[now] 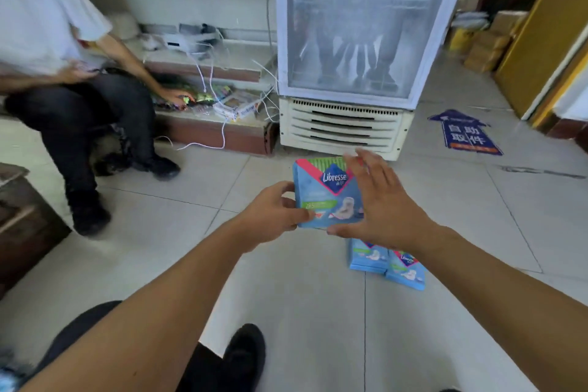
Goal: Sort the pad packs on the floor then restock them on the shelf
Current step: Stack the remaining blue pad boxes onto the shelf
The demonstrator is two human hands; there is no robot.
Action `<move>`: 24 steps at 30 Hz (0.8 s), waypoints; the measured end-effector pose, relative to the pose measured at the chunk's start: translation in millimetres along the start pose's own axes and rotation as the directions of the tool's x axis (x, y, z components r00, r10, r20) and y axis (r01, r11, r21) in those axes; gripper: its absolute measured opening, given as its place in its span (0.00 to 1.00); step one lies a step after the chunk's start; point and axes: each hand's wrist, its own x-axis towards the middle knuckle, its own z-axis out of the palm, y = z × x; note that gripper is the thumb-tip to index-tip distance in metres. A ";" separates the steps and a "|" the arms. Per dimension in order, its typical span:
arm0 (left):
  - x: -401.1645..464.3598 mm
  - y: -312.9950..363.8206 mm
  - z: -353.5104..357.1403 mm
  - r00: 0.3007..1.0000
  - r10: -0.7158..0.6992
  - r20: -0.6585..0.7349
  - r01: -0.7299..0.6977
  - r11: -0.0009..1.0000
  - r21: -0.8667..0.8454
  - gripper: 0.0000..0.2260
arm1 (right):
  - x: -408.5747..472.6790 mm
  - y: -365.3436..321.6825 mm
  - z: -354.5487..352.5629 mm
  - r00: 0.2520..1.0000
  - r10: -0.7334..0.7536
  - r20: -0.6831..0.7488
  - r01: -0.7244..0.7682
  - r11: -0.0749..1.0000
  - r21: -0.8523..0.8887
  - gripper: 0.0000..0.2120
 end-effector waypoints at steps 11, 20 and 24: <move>-135.1 0.7 -98.5 0.956 0.130 -0.262 -0.127 0.992 0.027 0.32 | 10.4 -147.6 -13.5 0.976 0.216 -0.025 -0.144 0.729 0.669 0.15; -255.7 1.8 -147.3 0.740 0.208 -0.640 -0.169 0.978 0.123 0.19 | 57.0 -263.9 -0.2 0.990 -0.141 -0.033 0.108 0.564 0.819 0.12; -330.3 -0.1 -170.7 0.504 0.183 -0.844 0.033 0.972 0.231 0.20 | 57.1 -339.5 -1.9 0.945 -0.325 -0.039 0.210 0.511 0.833 0.12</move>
